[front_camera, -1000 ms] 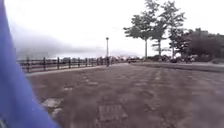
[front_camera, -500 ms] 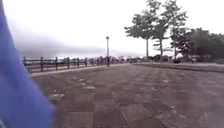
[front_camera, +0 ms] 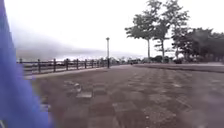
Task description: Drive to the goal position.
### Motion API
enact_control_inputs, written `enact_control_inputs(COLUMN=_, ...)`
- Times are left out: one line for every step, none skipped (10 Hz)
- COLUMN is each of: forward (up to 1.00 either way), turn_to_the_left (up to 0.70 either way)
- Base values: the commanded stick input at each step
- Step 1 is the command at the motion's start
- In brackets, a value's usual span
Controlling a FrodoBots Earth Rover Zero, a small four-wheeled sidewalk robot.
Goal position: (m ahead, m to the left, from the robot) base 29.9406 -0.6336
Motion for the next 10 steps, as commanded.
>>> enact_control_inputs(forward=1.0, turn_to_the_left=0.0)
enact_control_inputs(forward=1.0, turn_to_the_left=0.0)
enact_control_inputs(forward=1.0, turn_to_the_left=0.0)
enact_control_inputs(forward=1.0, turn_to_the_left=0.0)
enact_control_inputs(forward=1.0, turn_to_the_left=-0.4)
enact_control_inputs(forward=1.0, turn_to_the_left=-0.4)
enact_control_inputs(forward=1.0, turn_to_the_left=-0.37)
enact_control_inputs(forward=1.0, turn_to_the_left=-0.27)
enact_control_inputs(forward=1.0, turn_to_the_left=0.0)
enact_control_inputs(forward=1.0, turn_to_the_left=0.0)
